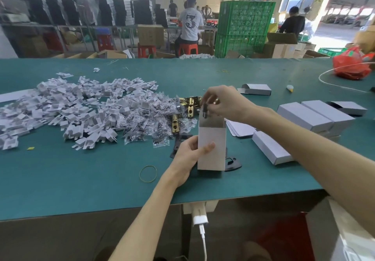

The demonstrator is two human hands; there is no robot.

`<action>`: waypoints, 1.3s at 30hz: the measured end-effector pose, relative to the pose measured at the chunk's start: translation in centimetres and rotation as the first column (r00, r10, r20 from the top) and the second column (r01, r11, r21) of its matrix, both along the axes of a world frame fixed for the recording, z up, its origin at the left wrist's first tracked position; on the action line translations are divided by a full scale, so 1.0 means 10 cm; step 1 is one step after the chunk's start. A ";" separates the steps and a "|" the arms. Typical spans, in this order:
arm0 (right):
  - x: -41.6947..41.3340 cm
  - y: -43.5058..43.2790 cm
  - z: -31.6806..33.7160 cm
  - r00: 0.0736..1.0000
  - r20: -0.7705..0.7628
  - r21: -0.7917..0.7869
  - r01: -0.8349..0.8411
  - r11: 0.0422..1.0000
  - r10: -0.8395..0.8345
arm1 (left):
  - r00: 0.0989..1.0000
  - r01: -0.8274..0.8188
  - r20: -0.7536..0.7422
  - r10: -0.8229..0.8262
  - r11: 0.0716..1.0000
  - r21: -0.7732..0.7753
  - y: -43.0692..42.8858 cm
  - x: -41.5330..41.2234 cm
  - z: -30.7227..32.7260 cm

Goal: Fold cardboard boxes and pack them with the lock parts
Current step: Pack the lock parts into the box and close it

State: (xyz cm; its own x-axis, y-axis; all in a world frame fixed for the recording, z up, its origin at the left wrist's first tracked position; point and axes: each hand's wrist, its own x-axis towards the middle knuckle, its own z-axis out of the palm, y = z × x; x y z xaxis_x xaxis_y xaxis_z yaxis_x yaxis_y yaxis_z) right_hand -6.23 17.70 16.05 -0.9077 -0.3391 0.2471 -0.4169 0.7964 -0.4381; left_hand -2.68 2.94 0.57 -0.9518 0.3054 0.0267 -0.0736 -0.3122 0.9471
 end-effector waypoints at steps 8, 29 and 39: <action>0.12 0.11 -0.21 0.999 -0.025 0.295 0.044 0.954 -0.038 | 1.000 -0.013 0.000 0.012 1.000 -0.014 0.00 0.00 0.00; 0.29 0.27 -0.76 0.959 0.167 -0.336 0.273 0.901 -0.228 | 0.999 -0.007 -0.040 0.010 0.997 0.080 0.02 -0.02 0.01; 0.48 0.22 -1.22 0.961 0.272 -0.728 0.236 0.643 -0.044 | 0.997 -0.017 -0.066 0.026 0.992 0.125 0.01 -0.05 -0.04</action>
State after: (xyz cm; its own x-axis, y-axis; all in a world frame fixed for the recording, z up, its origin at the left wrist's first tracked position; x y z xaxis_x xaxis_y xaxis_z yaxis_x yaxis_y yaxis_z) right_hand -1.47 19.92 3.84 -0.9878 0.0110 0.1552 -0.1501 0.1960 -0.9690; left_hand -3.21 3.01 0.20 -0.9529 0.2752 0.1277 -0.0027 -0.4286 0.9035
